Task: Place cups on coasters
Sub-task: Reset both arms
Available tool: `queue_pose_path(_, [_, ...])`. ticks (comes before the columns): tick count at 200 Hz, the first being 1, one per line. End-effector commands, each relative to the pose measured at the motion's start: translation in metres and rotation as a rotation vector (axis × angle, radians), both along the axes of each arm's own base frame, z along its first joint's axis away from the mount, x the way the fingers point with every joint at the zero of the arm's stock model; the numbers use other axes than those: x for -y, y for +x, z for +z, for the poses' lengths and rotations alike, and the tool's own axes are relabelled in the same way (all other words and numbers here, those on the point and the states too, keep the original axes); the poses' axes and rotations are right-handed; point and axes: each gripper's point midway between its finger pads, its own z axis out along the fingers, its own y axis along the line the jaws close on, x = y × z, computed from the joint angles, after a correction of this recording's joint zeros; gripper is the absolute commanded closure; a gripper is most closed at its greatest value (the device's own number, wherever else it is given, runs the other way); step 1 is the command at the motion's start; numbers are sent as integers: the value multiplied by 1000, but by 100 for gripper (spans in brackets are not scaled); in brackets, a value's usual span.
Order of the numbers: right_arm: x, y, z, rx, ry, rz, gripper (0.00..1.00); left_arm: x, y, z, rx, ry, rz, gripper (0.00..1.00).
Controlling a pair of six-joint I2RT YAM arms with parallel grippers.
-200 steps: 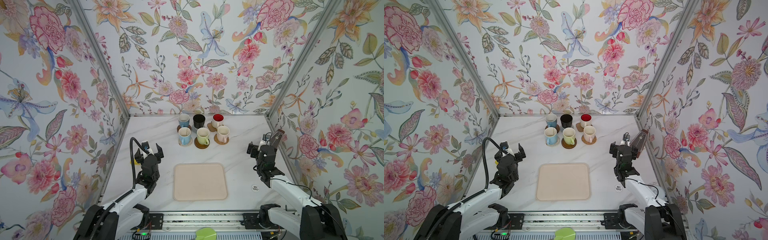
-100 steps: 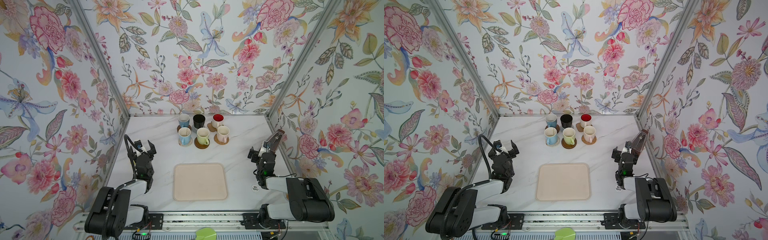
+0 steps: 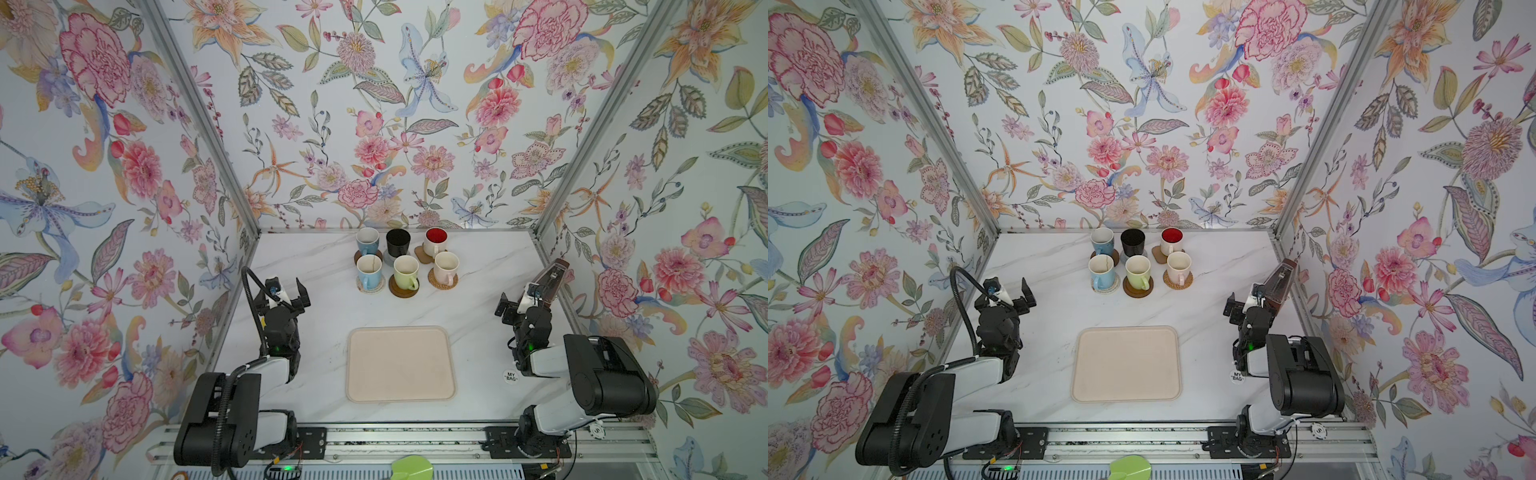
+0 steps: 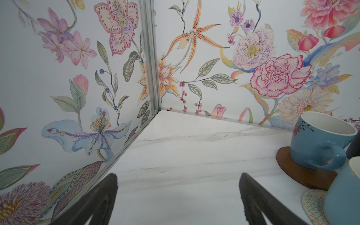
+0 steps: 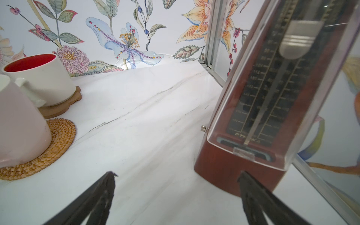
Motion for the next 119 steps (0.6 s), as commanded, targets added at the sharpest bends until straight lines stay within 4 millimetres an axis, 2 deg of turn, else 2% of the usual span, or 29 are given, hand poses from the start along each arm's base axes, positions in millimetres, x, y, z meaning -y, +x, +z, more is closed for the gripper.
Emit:
queue_pose_path(1, [1, 4, 9, 31, 14, -6, 1, 3, -1, -11, -60, 22, -30, 1])
queue_pose_path(19, [1, 5, 9, 32, 16, -4, 1, 1, -2, -21, -58, 20, -15, 1])
queue_pose_path(22, [1, 5, 9, 30, 16, -4, 1, 1, -7, -33, -86, 19, -16, 1])
queue_pose_path(30, [1, 5, 9, 30, 16, -7, 1, -2, -7, -35, -74, 18, -2, 1])
queue_pose_path(42, [1, 5, 8, 29, 17, -4, 1, -2, -1, -36, -64, 27, -1, 1])
queue_pose_path(56, [1, 5, 8, 29, 17, -5, 1, 2, 4, -57, -123, 28, -27, 1])
queue_pose_path(60, [1, 5, 9, 29, 17, -4, 1, 5, 13, -50, -98, 36, -43, 1])
queue_pose_path(65, [1, 5, 8, 28, 16, -5, 1, 7, 16, -51, -98, 41, -56, 1])
queue_pose_path(67, [1, 5, 8, 28, 17, -3, 1, 8, 17, -58, -114, 43, -58, 1])
queue_pose_path(82, [0, 6, 8, 27, 18, 0, 1, 4, 15, -68, -155, 18, -53, 1])
queue_pose_path(99, [1, 6, 8, 26, 18, 0, 1, 3, 16, -60, -113, 17, -58, 1])
queue_pose_path(119, [0, 7, 7, 18, 22, 6, 1, 3, 15, -60, -115, 17, -59, 1])
